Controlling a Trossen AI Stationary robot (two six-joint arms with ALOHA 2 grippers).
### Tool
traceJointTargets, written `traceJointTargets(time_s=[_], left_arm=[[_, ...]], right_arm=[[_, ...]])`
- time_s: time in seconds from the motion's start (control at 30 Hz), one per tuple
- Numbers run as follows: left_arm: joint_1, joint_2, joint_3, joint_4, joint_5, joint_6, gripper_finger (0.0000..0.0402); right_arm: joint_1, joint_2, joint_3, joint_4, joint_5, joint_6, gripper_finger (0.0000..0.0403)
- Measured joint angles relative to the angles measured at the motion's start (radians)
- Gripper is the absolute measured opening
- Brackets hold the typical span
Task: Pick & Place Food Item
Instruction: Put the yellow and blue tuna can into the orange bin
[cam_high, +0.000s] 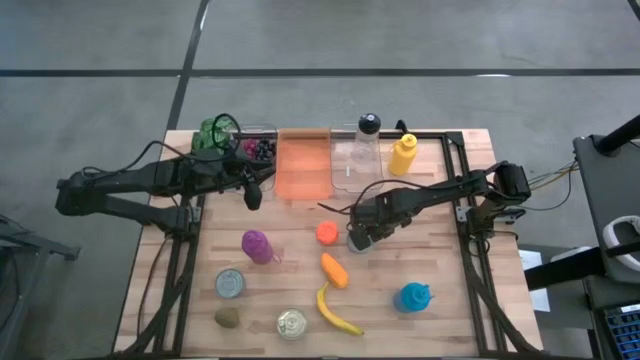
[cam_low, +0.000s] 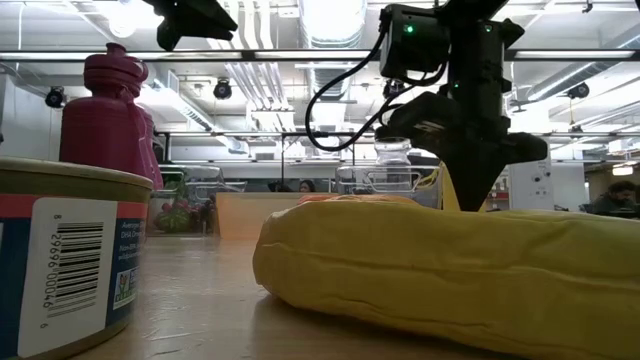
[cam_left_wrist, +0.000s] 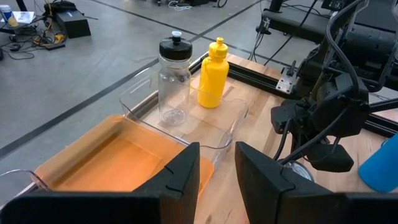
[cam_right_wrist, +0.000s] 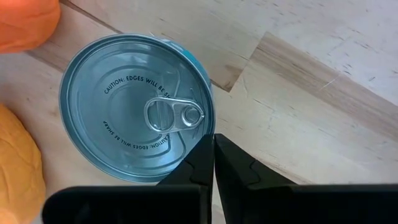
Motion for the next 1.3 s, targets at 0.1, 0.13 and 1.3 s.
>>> traceJointTargets(time_s=[0.1, 0.13, 1.3], left_arm=[[0.0, 0.0, 0.0, 0.0, 0.0, 0.0, 0.0106], [0.0, 0.0, 0.0, 0.0, 0.0, 0.0, 0.0106], [0.0, 0.0, 0.0, 0.003, 0.0, -0.004, 0.0106]], right_arm=[[0.0, 0.0, 0.0, -0.001, 0.001, 0.0, 0.0008], [0.0, 0.0, 0.0, -0.001, 0.001, 0.0, 0.0008], [0.0, 0.004, -0.003, -0.033, 0.0, 0.004, 0.0008]])
